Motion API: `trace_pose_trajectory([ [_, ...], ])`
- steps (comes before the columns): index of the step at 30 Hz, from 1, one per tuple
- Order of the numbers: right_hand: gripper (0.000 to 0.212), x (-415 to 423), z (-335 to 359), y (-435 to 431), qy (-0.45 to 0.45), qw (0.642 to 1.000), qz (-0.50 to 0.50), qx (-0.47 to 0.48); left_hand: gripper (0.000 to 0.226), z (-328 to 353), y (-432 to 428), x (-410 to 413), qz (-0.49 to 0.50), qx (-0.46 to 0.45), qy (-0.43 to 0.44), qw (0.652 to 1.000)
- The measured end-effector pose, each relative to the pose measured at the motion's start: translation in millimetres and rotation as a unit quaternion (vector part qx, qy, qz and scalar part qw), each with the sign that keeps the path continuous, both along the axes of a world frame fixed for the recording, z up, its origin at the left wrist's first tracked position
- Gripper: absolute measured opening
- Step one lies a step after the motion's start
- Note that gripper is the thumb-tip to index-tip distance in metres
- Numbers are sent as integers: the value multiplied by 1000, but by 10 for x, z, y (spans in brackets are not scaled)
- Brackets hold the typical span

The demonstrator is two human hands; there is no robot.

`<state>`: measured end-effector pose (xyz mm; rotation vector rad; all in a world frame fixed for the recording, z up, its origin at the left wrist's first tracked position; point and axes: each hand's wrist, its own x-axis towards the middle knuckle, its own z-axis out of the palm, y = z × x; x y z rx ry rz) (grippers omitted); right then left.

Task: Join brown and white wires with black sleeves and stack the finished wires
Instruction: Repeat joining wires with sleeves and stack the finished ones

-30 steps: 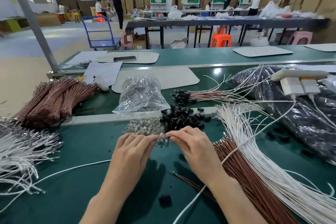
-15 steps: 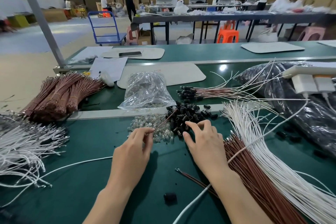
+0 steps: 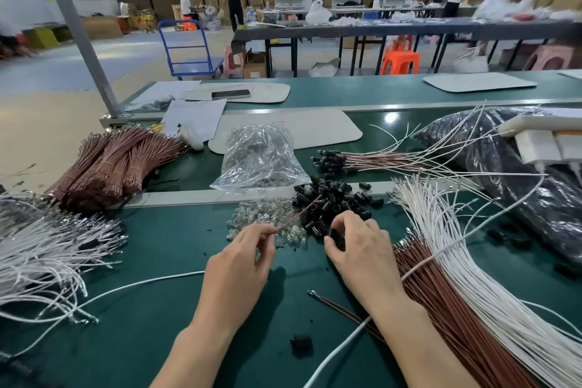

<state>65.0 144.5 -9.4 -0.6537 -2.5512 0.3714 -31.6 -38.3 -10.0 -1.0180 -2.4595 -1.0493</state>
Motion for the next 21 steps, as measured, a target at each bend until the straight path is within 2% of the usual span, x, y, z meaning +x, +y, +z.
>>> trace_pose_trajectory([
  [3,19,27,13,-19,61,996,29,-58,12,33,-5,28,-9,22,17,1000],
  [5,23,43,94,-19,143,967,34,-210,16,55,-5,58,-25,48,25,998],
  [6,25,50,153,-9,198,920,42,-335,16,64,-5,72,-35,63,28,997],
  [7,27,62,223,-8,262,830,63,-489,14,68,-1,89,-43,76,31,996],
  [8,27,80,271,-8,312,703,91,-633,13,70,5,107,-48,86,36,994],
  [9,27,103,302,-5,345,581,112,-729,14,76,15,125,-53,93,41,993],
  [10,26,125,319,0,362,499,120,-778,17,80,23,140,-57,97,46,993],
  [11,26,147,336,-2,368,457,121,-801,18,82,31,151,-62,97,49,992],
  [13,23,166,349,-14,380,422,123,-814,19,78,32,161,-69,93,50,992],
  [15,22,164,359,-35,383,412,123,-818,19,70,25,158,-74,90,46,992],
  [21,19,127,352,-92,359,435,137,-814,21,70,28,160,-66,70,50,994],
])
